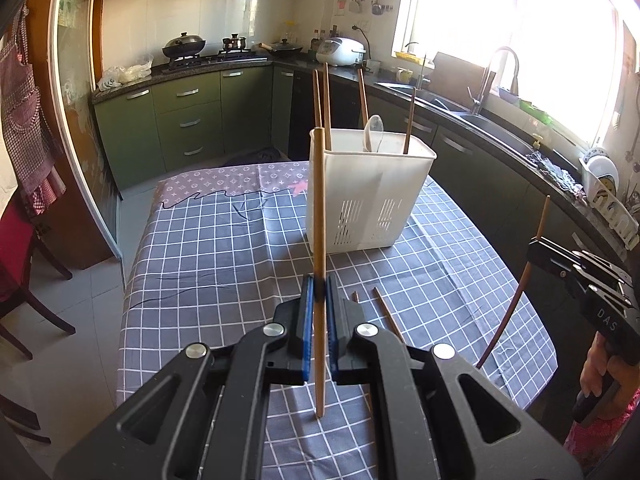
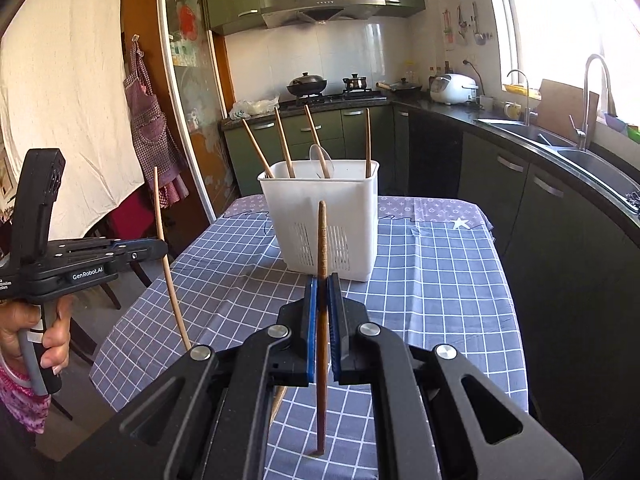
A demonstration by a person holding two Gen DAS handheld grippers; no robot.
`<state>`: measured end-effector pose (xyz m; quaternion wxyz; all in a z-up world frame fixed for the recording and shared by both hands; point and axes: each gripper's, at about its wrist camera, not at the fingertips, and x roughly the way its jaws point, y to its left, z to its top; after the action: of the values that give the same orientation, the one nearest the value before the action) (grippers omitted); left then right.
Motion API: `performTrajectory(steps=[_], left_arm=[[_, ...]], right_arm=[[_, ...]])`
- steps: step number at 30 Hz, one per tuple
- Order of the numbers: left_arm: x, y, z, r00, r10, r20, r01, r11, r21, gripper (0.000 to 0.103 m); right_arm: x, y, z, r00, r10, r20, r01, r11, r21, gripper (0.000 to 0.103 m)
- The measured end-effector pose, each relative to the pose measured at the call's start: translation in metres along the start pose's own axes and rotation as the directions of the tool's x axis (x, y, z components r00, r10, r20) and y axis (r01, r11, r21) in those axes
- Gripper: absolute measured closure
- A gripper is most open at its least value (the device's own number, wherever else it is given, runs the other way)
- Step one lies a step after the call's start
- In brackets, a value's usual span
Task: Organize utensils
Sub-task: 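Carry both upright chopsticks toward the white holder with both grippers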
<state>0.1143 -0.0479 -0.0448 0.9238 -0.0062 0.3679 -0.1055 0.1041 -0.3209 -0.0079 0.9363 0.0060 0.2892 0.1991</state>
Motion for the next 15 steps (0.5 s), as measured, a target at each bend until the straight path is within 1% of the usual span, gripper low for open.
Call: performTrajectory(steps=[15], left_arm=[[-0.001,-0.001,0.010,1.000,-0.014,0.006,0.014,1.000,0.012,0.097]], right_arm=[[0.005,0.003,0.014,1.000,0.016,0.015,-0.016,1.000,-0.015,0.097]])
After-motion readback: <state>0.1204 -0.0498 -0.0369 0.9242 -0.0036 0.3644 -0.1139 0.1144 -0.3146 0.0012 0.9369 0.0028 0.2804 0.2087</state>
